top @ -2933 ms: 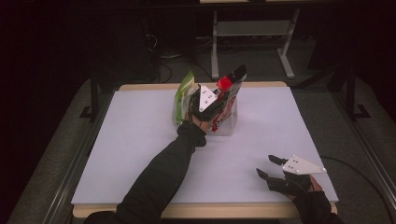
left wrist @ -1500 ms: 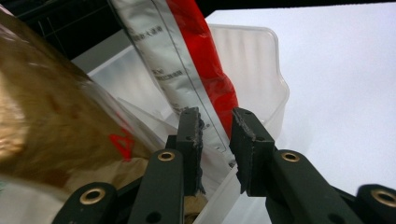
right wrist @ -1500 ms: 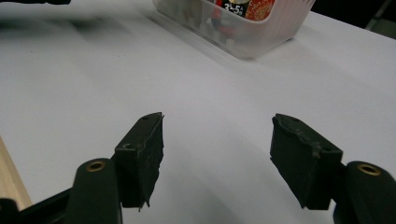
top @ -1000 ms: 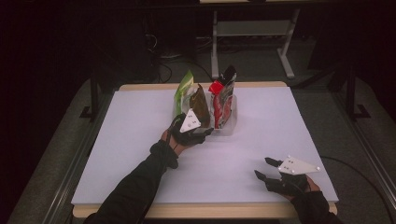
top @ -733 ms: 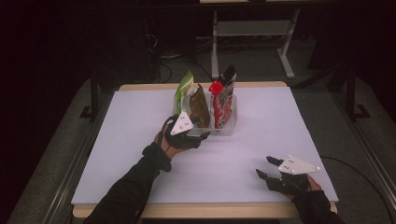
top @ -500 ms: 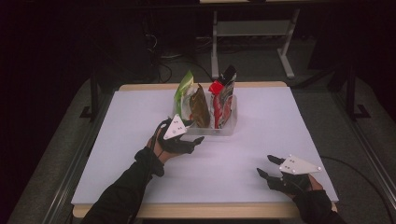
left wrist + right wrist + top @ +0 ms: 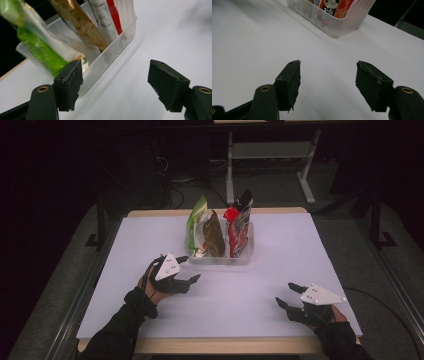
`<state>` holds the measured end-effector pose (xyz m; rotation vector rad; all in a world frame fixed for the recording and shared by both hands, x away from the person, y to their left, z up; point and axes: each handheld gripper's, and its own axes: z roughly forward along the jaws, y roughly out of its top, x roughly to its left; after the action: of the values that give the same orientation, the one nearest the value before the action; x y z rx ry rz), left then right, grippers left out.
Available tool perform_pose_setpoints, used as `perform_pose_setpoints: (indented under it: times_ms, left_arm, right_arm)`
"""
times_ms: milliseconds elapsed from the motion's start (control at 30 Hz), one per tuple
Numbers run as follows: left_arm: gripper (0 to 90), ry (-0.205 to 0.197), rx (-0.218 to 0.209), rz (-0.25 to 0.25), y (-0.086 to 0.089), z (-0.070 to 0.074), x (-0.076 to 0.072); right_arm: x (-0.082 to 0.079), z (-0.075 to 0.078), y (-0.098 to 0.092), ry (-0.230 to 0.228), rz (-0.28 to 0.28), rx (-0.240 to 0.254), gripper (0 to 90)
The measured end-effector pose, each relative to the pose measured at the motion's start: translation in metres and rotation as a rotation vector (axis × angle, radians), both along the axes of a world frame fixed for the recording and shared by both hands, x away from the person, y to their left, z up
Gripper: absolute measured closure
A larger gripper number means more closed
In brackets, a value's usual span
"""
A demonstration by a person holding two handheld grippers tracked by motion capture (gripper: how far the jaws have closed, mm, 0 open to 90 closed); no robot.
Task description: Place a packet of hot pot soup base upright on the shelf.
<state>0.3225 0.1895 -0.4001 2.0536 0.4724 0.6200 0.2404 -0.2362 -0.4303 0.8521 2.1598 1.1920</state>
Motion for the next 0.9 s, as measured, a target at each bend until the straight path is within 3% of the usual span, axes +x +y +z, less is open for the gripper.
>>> perform_pose_setpoints:
  times_ms: [533,733,900]
  left_arm:
    - [26.6,0.008,0.014,0.035,0.043,-0.012,-0.017]
    - [26.6,0.017,0.018,0.058,0.058,-0.016,-0.023]
    - [26.5,0.023,0.027,0.080,0.071,-0.023,-0.027]
  right_arm:
    - [0.007,-0.001,-0.005,-0.023,-0.022,-0.029,35.6]
    - [0.007,-0.005,-0.008,-0.049,-0.042,-0.065,35.0]
    - [0.007,-0.004,-0.014,-0.068,-0.068,-0.049,34.3]
